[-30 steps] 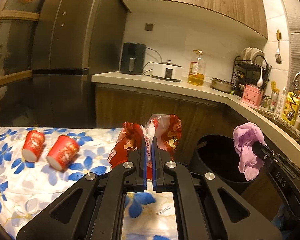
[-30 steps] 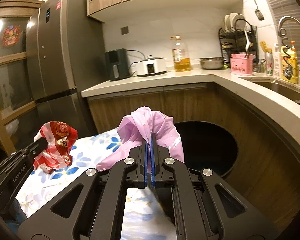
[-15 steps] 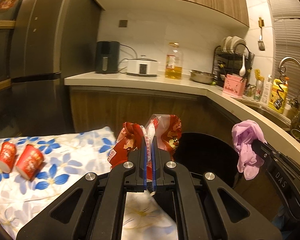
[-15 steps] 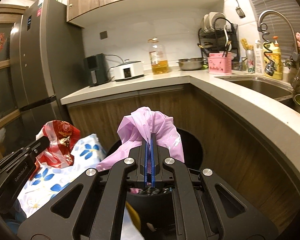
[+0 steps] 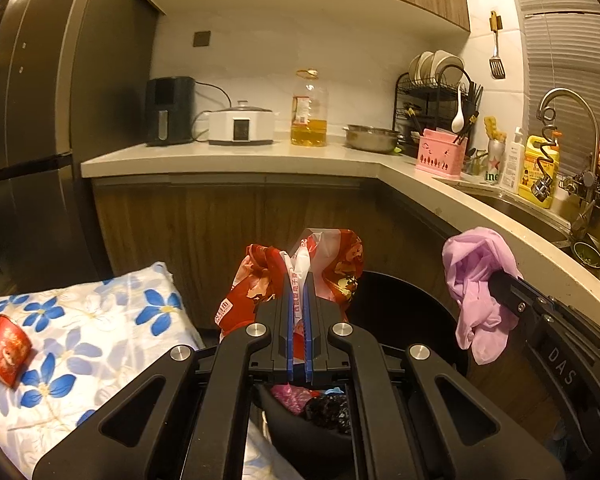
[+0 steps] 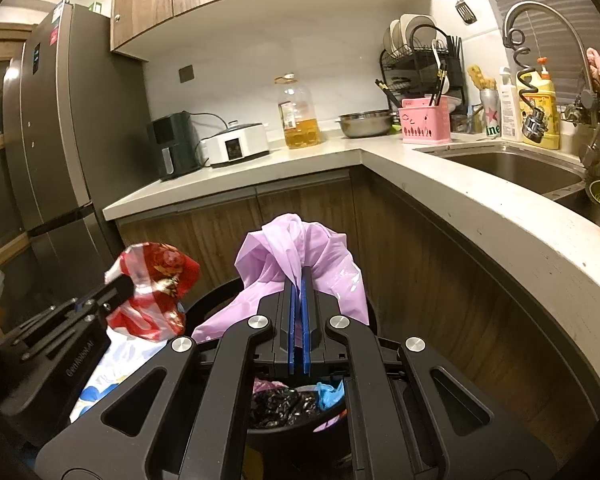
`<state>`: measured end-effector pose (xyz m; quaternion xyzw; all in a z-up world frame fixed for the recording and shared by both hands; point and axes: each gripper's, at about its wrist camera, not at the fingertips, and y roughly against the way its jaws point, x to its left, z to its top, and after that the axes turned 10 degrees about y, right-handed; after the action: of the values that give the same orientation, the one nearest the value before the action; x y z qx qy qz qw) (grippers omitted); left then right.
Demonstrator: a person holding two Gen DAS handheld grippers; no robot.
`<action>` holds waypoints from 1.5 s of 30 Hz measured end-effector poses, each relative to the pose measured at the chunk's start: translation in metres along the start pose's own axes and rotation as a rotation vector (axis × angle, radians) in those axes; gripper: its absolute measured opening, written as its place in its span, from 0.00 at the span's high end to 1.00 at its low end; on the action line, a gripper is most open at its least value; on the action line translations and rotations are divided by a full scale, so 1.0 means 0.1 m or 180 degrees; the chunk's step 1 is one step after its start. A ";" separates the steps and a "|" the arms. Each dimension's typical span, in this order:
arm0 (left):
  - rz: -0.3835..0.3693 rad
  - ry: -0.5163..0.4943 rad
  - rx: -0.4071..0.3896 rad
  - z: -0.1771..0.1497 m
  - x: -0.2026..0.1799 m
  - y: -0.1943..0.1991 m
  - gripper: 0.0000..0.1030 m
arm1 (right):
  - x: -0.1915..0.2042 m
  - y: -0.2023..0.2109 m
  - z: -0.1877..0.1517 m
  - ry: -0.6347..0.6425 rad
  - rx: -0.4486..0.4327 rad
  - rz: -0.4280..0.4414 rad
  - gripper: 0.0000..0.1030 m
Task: Collect trash
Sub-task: 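Open both tools to drop the wrapper and glove into the bin, then move both tools back over the two red cups on the table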
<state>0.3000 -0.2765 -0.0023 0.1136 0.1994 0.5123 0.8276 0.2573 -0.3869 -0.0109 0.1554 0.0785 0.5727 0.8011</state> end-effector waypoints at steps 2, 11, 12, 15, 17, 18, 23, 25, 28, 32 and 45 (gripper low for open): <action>-0.0016 -0.0004 0.0030 -0.01 -0.02 -0.06 0.96 | -0.01 -0.04 0.01 0.0000 0.0011 0.0011 0.97; -0.0077 -0.0004 0.0095 -0.02 -0.04 -0.18 0.95 | 0.01 -0.14 0.02 0.0026 0.0017 0.0044 0.96; -0.0078 -0.0008 0.0100 -0.03 -0.04 -0.19 0.95 | 0.01 -0.15 0.03 0.0028 0.0020 0.0050 0.96; -0.0089 -0.0025 0.0142 -0.03 -0.04 -0.22 0.94 | 0.01 -0.18 0.04 0.0038 0.0035 0.0059 0.93; -0.0104 -0.0006 0.0165 -0.04 -0.02 -0.23 0.94 | 0.01 -0.20 0.05 0.0030 0.0058 0.0063 0.90; -0.0116 0.0001 0.0174 -0.04 -0.01 -0.24 0.93 | 0.01 -0.21 0.05 0.0029 0.0067 0.0064 0.85; -0.0114 -0.0019 0.0213 -0.07 -0.01 -0.26 0.66 | -0.01 -0.23 0.03 -0.0010 0.0077 0.0062 0.64; -0.0106 -0.0019 0.0210 -0.09 0.00 -0.26 0.59 | -0.02 -0.22 0.03 -0.0021 0.0070 0.0053 0.58; -0.0078 0.0018 0.0195 -0.11 0.05 -0.25 0.44 | -0.05 -0.21 0.03 -0.0054 0.0073 0.0056 0.49; 0.0029 0.0080 0.0167 -0.13 0.16 -0.20 0.30 | -0.06 -0.20 0.03 -0.0049 0.0085 0.0037 0.41; 0.0285 0.0352 0.0027 -0.16 0.52 0.16 0.21 | 0.11 -0.27 -0.13 0.0137 0.0400 -0.0019 0.23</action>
<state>0.3005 -0.2230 -0.0215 0.0974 0.2417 0.5534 0.7911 0.2811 -0.3829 -0.0322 0.1927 0.1320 0.5674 0.7896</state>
